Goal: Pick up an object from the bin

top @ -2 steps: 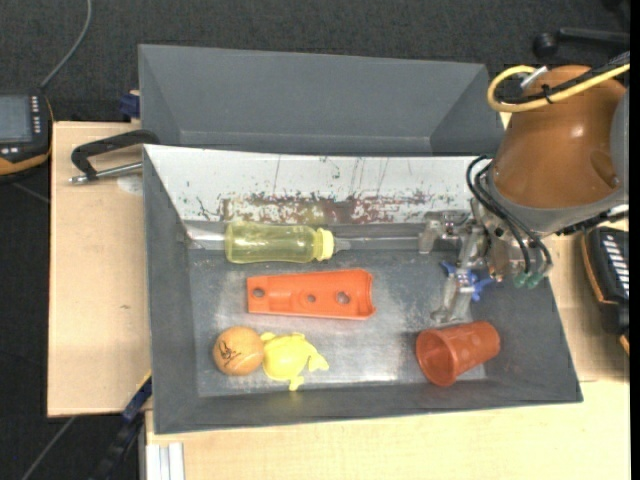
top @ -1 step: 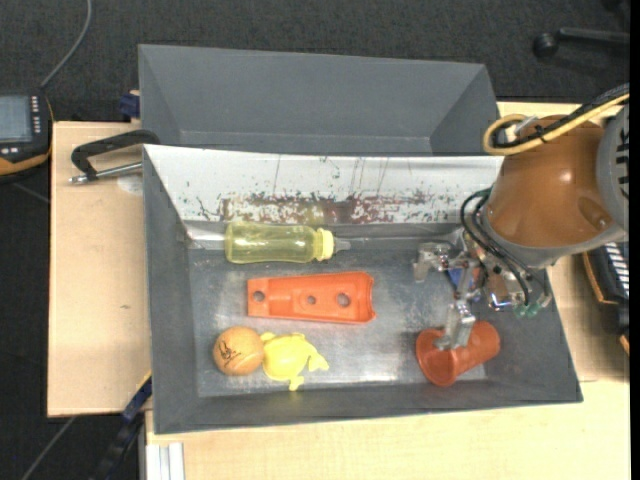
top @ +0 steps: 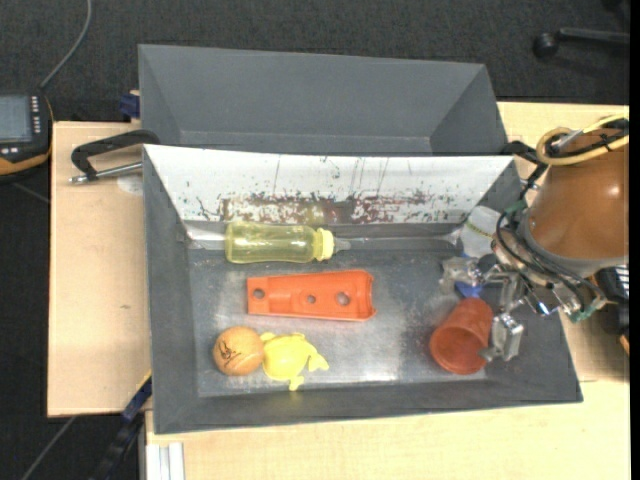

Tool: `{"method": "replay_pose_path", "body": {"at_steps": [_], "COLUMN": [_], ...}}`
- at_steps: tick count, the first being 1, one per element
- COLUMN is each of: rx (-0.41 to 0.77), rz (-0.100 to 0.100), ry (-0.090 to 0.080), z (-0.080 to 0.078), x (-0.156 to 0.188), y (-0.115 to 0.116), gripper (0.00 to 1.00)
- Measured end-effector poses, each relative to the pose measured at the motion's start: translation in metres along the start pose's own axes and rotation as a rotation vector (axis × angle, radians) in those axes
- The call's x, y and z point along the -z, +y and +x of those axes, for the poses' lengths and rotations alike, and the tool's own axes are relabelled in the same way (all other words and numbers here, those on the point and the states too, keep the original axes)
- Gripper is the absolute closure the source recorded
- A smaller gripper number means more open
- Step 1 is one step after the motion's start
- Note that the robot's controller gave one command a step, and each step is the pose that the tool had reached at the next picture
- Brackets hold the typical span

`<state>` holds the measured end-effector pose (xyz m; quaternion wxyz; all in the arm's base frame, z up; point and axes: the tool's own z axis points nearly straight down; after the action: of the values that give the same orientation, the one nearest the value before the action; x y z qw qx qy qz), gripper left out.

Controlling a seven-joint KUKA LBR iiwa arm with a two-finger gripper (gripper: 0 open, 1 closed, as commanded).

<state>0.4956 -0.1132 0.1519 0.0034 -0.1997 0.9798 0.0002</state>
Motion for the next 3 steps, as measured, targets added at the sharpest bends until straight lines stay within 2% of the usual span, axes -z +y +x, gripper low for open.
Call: {"method": "replay_pose_path", "body": {"at_steps": [1, 2, 3], "rx": [-0.029, 0.085, 0.335], "rz": [-0.002, 0.008, 0.0], "ry": [0.004, -0.019, -0.002], "z": [0.001, -0.005, -0.008], "x": [-0.01, -0.077, -0.075], "y": [0.002, 0.005, 0.023], "gripper": [0.0, 0.0, 1.0]}}
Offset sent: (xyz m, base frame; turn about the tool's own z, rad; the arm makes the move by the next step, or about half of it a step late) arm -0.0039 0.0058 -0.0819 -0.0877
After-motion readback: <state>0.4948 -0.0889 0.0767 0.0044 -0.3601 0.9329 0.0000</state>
